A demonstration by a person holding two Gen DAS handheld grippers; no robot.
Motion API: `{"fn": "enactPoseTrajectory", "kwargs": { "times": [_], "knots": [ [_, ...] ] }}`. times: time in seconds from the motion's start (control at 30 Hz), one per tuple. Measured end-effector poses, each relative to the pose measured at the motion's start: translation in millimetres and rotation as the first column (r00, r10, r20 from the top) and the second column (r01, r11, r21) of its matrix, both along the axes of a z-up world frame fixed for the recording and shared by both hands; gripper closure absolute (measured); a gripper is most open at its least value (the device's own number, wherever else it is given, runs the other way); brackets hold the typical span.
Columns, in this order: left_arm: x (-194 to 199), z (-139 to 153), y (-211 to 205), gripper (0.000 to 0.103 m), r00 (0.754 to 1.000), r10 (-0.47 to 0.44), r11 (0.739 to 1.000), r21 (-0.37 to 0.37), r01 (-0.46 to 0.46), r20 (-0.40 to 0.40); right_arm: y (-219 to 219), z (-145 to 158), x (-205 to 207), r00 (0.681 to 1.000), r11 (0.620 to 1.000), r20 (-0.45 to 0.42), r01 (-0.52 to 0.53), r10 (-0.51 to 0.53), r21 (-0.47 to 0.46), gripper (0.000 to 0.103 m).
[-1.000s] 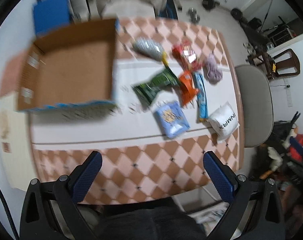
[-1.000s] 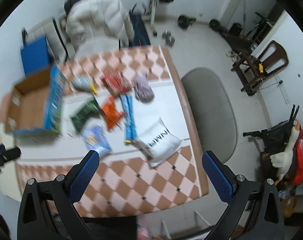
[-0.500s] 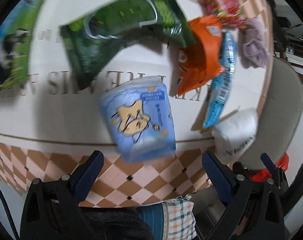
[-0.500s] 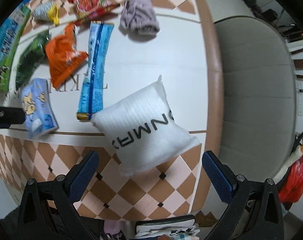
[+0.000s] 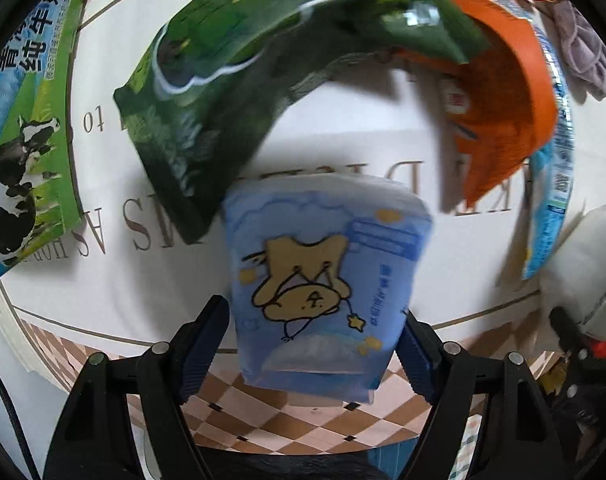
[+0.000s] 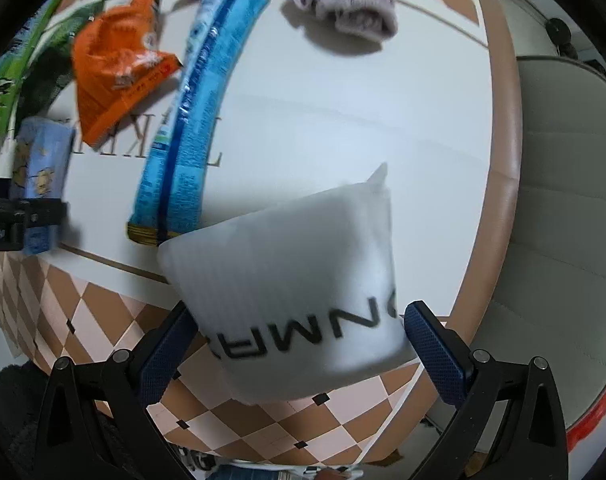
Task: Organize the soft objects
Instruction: 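Grasp the blue tissue pack with left tool while right tool grasps white NMAX pouch, then carry both packs into the box and open both tools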
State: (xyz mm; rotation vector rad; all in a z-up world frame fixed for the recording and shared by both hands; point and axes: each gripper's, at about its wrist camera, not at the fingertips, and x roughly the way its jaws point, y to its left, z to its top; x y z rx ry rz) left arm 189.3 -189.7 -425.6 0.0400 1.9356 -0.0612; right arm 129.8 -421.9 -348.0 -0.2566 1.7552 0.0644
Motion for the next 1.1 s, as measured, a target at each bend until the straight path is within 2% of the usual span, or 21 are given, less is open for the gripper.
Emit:
{"fn": "enactPoseTrajectory", "kwargs": {
  "times": [0.07,0.1,0.13,0.2,0.23,0.3,0.37,0.43,0.5,0.53,0.57,0.63,0.73,0.93,1.07,1.1],
  "knots": [
    [-2,0,5,0.025,1.000,0.007,1.000,-0.005,-0.007,0.003,-7,-2,2,0.996,0.995,-0.007,0.095,-0.094,0.026,0.000],
    [-3,1,6,0.025,1.000,0.006,1.000,-0.008,-0.006,0.009,-15,-2,1,0.982,0.981,-0.029,0.187,-0.186,0.053,0.000],
    [-2,2,8,0.025,1.000,0.002,1.000,-0.009,-0.002,0.010,-22,-4,1,0.964,0.962,-0.054,0.263,-0.259,0.079,0.000],
    [-5,4,10,0.025,1.000,0.001,1.000,-0.012,0.000,0.013,-37,-6,-4,0.908,0.897,-0.124,0.415,-0.399,0.152,0.000],
    [-4,2,7,0.025,1.000,-0.003,1.000,-0.012,0.003,0.016,-39,-5,-4,0.903,0.887,-0.122,0.429,-0.412,0.173,0.000],
    [-2,7,9,0.026,0.999,-0.019,1.000,-0.014,0.019,0.026,-36,-5,-4,0.923,0.914,-0.090,0.383,-0.373,0.135,0.000],
    [-1,15,7,0.035,0.999,-0.030,1.000,-0.004,0.030,0.038,-32,0,4,0.929,0.922,-0.095,0.367,-0.357,0.124,0.000],
    [1,23,4,0.049,0.997,-0.047,0.999,0.001,0.047,0.063,-26,-8,1,0.933,0.931,-0.112,0.353,-0.342,0.096,0.000],
    [1,30,7,0.053,0.997,-0.052,0.999,-0.008,0.052,0.064,-19,-15,-7,0.941,0.943,-0.112,0.328,-0.321,0.059,0.000],
    [0,34,10,0.057,0.996,-0.048,0.999,-0.011,0.049,0.069,-16,-19,-13,0.941,0.944,-0.105,0.327,-0.322,0.033,0.002],
    [0,38,12,0.058,0.996,-0.046,0.999,-0.011,0.047,0.076,-15,-20,-19,0.941,0.944,-0.093,0.329,-0.326,0.012,0.009],
    [6,55,13,0.059,0.994,-0.051,0.999,0.001,0.051,0.099,-10,-23,-22,0.938,0.940,-0.064,0.342,-0.342,0.003,0.016],
    [-3,75,15,0.059,0.990,-0.066,0.998,-0.010,0.068,0.126,-12,-11,-39,0.918,0.918,-0.063,0.394,-0.391,0.039,0.023],
    [-41,122,31,0.059,0.981,-0.083,0.995,-0.048,0.093,0.174,10,29,-78,0.908,0.898,-0.046,0.418,-0.416,0.137,0.024],
    [-55,168,58,0.059,0.975,-0.041,0.993,-0.099,0.064,0.218,43,68,-96,0.934,0.908,-0.020,0.353,-0.358,0.224,0.024],
    [-56,185,68,0.059,0.971,-0.021,0.992,-0.114,0.050,0.239,49,83,-90,0.941,0.912,-0.009,0.331,-0.339,0.241,0.024]
  ]
}}
